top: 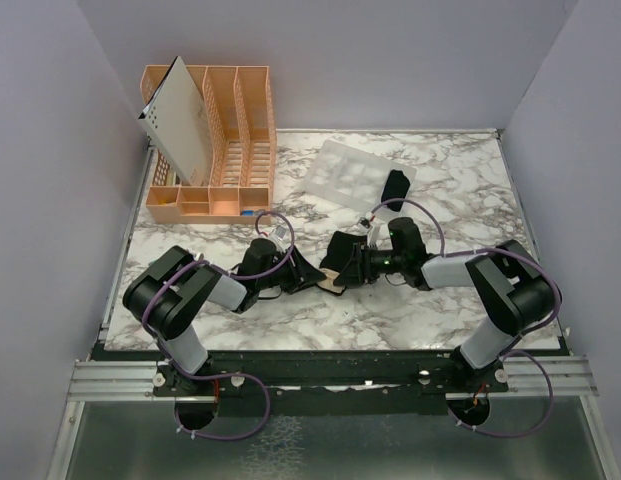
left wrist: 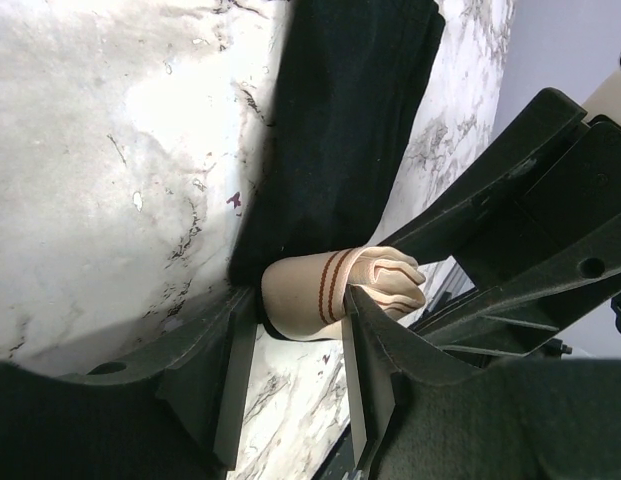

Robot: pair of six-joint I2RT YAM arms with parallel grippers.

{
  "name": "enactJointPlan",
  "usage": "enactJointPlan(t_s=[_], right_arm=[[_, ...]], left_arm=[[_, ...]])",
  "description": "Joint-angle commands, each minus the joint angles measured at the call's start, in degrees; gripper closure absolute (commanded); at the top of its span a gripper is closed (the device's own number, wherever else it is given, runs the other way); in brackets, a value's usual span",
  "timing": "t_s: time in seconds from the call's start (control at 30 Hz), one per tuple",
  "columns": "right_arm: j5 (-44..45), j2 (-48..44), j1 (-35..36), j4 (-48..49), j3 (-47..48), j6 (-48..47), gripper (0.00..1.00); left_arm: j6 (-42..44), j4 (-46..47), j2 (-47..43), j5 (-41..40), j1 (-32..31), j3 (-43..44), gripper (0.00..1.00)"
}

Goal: Roll the underwear
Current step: Roll the underwear to the center of the board.

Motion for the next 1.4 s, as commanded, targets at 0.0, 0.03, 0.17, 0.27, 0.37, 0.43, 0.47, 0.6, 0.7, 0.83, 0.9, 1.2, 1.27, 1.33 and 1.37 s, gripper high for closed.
enactJointPlan(t_s=[0.0, 0.03, 0.17, 0.27, 0.37, 0.43, 0.47, 0.6, 0.7, 0.83, 0.9, 1.2, 1.27, 1.33, 1.37], right_arm=[[3.79, -1.77, 1.15, -2.52, 1.13, -2.74, 0.54], [4.33, -1.79, 1.58, -2.76, 1.41, -3.01, 0.54], [6.83, -1.44, 3.19, -3.46, 2.54, -3.71, 0.54], [8.15, -1.44, 3.58, -3.56, 2.9, -4.07, 0.55], [8.37, -1.59, 3.65, -3.49, 3.24, -4.41, 0.66], [7.7, -1.27, 3.59, -3.7, 3.57, -4.29, 0.77], [7.38, -0.9, 3.59, -3.82, 3.81, -4.12, 0.81], [7.21, 0.21, 3.56, -1.11, 2.25, -0.55, 0.94], [6.64, 2.56, 3.02, 0.26, 1.85, 4.24, 0.98], [3.18, 6.85, 1.1, 5.17, 1.08, 9.94, 0.98], [2.9, 8.15, 0.03, 6.58, 0.62, 11.78, 0.98], [3.09, 10.77, -2.22, 5.15, 1.2, 13.08, 0.95], [3.41, 11.37, -2.28, 4.25, 1.52, 12.8, 0.95], [3.78, 11.87, -2.3, 2.67, 1.92, 12.12, 0.96], [4.07, 12.1, -2.3, 1.89, 1.95, 11.89, 0.95]], left_arm=[[2.47, -12.9, 2.35, -4.68, -0.52, -1.91, 0.54], [2.47, -12.9, 2.31, -4.62, -0.52, -1.91, 0.54], [2.38, -13.08, 2.24, -4.33, -0.56, -1.63, 0.54], [2.38, -13.17, 1.97, -4.33, -0.58, -1.63, 0.54], [2.38, -13.26, 1.65, -4.33, -0.59, -1.63, 0.55], [2.3, -13.34, 1.32, -4.33, -0.59, -1.71, 0.55], [2.3, -13.39, 1.02, -4.33, -0.59, -1.72, 0.55], [2.38, -13.6, -1.65, -4.62, -0.58, -2.19, 0.48], [2.66, -13.86, -4.9, -5.36, -0.59, -3.26, 0.31], [5.27, -13.78, -7.22, -5.72, -0.58, -3.8, 0.22], [6.58, -13.78, -7.15, -5.61, -0.57, -3.51, 0.22], [10.73, -13.7, -6.88, -4.28, -0.59, -1.95, 0.23], [11.42, -13.7, -5.07, -3.32, -0.59, -1.23, 0.25], [11.29, -13.7, -3.79, -3.69, -0.59, -1.03, 0.28], [11.4, -13.61, -3.3, -4.01, -0.59, -1.07, 0.29]])
